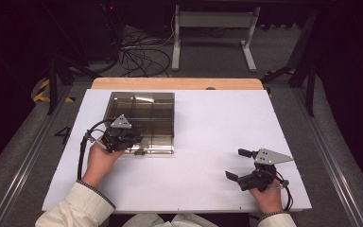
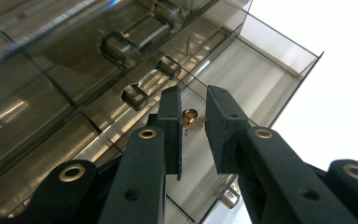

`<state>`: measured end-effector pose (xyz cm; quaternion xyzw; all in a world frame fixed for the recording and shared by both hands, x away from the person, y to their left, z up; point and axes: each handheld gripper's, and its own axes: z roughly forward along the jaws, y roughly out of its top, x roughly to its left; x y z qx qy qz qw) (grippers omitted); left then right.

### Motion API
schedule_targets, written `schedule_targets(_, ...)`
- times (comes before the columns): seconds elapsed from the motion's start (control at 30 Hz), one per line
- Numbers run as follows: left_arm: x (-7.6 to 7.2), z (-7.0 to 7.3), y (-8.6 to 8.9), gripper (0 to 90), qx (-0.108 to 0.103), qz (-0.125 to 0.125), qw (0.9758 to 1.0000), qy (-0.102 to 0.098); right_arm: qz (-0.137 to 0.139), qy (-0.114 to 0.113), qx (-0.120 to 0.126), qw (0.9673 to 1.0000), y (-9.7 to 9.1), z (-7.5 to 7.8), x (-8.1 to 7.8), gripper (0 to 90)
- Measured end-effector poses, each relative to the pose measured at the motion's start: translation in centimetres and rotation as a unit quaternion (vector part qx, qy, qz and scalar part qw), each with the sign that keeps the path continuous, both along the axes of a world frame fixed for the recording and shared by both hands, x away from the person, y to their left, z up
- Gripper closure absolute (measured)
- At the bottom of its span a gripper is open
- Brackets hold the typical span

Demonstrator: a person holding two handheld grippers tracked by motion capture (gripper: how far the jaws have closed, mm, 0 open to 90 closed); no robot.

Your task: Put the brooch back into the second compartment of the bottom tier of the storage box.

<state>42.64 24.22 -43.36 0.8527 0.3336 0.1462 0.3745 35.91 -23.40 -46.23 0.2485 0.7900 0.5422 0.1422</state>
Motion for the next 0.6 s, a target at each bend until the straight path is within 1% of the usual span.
schedule_targets(0.03, 0.0, -0.1, -0.1, 76.6, 0.005, 0.000, 1.0000, -0.002, 0.000, 0.000, 0.000, 1.0000, 0.0, 0.0, 0.0, 0.5)
schedule_targets(0.13, 0.1, -0.4, -0.2, 76.7, 0.010, -0.001, 1.0000, 0.000, 0.000, -0.002, 0.000, 1.0000, 0.0, 0.0, 0.0, 0.5)
schedule_targets(0.6, 0.6, -1.3, 0.1, 76.4, 0.013, 0.008, 0.9994, 0.030, 0.003, -0.002, 0.001, 1.0000, 0.0, 0.0, 0.0, 0.5)
